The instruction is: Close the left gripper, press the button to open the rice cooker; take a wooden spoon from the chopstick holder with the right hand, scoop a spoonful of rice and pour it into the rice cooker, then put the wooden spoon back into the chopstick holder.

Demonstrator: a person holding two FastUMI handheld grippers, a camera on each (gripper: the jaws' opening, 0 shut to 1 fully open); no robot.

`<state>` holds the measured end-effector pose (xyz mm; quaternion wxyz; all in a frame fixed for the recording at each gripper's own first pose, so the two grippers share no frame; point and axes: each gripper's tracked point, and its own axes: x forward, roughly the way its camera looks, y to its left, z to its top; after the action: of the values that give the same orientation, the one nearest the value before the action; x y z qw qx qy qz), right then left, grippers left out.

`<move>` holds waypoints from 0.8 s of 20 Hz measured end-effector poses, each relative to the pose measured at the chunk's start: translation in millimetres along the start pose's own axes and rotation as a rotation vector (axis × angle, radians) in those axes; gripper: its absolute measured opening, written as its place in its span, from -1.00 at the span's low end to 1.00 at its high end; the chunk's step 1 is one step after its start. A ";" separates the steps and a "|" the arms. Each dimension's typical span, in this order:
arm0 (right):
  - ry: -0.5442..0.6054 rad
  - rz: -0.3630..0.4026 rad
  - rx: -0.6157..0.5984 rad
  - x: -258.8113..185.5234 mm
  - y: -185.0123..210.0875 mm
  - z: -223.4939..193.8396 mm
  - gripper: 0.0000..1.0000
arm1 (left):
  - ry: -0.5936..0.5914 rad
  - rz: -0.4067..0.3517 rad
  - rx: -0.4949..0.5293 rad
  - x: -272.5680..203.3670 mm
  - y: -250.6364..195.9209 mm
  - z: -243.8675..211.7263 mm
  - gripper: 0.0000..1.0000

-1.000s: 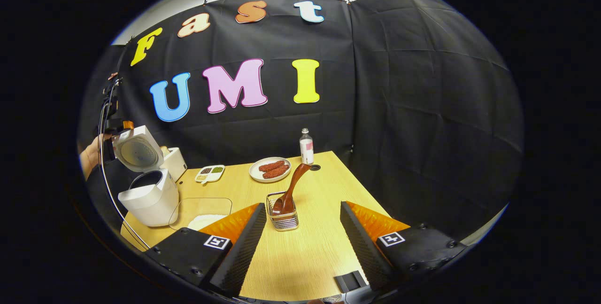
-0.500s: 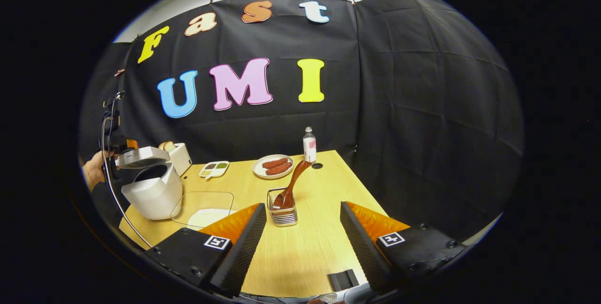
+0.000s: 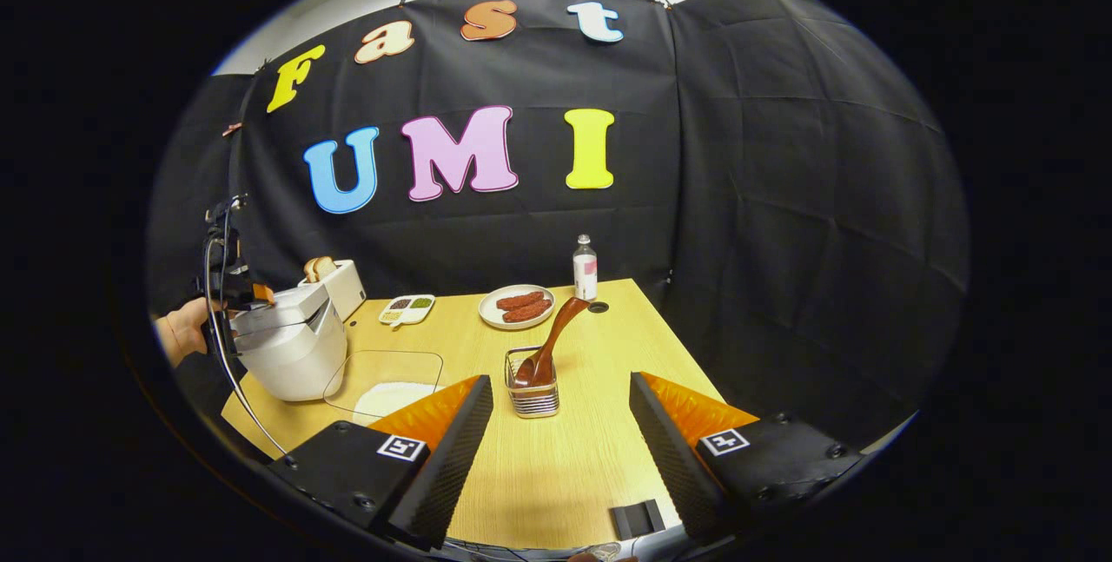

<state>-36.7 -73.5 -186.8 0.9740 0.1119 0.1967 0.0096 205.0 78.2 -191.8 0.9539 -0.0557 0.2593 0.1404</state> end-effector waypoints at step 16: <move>-0.016 0.019 -0.015 -2.3 0.5 9.7 0.97 | 0.048 0.012 0.007 8.1 -4.2 -35.1 0.98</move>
<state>-35.1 -75.3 -177.1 0.9762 0.1065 0.1877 0.0193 196.2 69.9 -226.0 0.9467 -0.0543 0.2830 0.1437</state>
